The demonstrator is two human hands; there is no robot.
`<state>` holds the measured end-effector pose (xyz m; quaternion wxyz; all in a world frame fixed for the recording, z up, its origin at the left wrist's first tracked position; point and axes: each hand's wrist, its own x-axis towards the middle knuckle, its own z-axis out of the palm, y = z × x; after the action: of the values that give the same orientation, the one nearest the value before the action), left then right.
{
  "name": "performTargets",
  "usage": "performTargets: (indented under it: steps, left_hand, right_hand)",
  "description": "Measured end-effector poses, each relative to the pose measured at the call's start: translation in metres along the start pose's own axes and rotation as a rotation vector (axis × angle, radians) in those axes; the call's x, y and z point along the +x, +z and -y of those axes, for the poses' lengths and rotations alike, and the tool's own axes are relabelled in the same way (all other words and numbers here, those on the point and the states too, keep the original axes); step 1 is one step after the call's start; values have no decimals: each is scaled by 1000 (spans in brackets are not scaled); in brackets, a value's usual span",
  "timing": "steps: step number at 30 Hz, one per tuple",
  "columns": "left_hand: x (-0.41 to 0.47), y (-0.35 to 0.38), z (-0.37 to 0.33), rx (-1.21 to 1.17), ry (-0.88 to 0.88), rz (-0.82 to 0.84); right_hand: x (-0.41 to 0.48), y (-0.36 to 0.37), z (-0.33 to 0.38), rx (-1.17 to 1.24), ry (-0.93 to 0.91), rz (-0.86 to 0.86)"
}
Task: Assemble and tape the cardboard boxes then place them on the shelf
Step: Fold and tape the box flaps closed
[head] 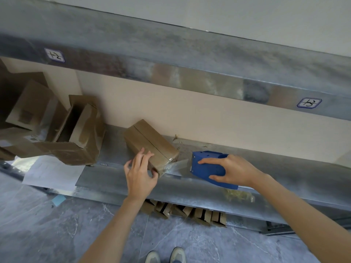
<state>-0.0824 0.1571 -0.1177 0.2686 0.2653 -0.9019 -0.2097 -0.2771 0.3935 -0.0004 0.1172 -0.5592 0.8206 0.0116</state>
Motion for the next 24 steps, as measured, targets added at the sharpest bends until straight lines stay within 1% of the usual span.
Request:
performTargets:
  steps: [8,15,20,24]
  left_hand:
    - [-4,-2,-2,-7,13,103]
    - [-2,0,-3,53,33,58]
    - [-1,-7,6,17,75,89]
    - [-2,-22,29,-36,91,109]
  right_hand:
    - [0,-4,2,-12,9,8]
    - [3,-8,2,-44,6,9]
    - [5,-12,4,-41,-29,6]
    - [11,-15,17,-52,-102,-8]
